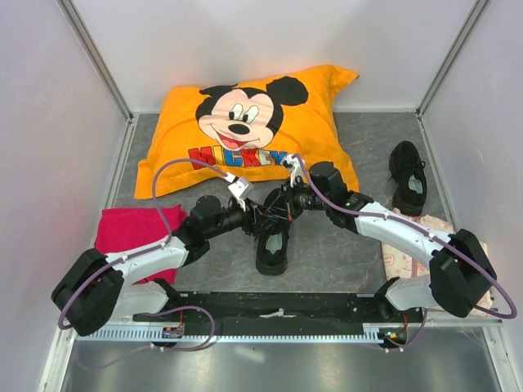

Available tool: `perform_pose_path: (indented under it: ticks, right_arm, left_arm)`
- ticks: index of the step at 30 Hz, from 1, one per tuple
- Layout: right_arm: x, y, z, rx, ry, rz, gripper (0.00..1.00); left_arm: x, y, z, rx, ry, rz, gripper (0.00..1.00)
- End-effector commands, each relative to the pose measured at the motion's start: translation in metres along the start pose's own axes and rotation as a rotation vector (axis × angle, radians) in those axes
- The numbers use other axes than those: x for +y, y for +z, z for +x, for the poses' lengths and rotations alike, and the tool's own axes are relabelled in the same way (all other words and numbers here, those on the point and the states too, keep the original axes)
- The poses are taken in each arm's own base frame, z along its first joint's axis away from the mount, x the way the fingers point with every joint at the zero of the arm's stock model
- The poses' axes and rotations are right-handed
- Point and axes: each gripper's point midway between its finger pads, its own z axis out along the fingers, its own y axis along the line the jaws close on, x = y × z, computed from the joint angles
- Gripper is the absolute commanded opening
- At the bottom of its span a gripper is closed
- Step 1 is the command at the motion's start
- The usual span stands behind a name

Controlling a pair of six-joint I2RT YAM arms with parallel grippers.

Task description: Tie the shoes

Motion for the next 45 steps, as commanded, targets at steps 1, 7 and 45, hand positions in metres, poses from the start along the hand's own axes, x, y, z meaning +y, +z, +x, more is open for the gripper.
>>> perform_pose_path:
  ticks: [1,7,45]
  right_arm:
    - [0.004,-0.001,-0.011,-0.051,0.013,-0.003,0.0]
    - [0.002,-0.007,-0.01,-0.046,0.004,0.015,0.0]
    - [0.013,-0.035,0.006,0.296,-1.187,-0.598,0.49]
  left_arm:
    - [0.009,0.002,-0.007,-0.039,-0.059,-0.072,0.51]
    - [0.011,-0.003,-0.001,-0.018,-0.003,-0.074,0.05]
    - [-0.018,0.005,0.006,0.05,0.378,0.211,0.02]
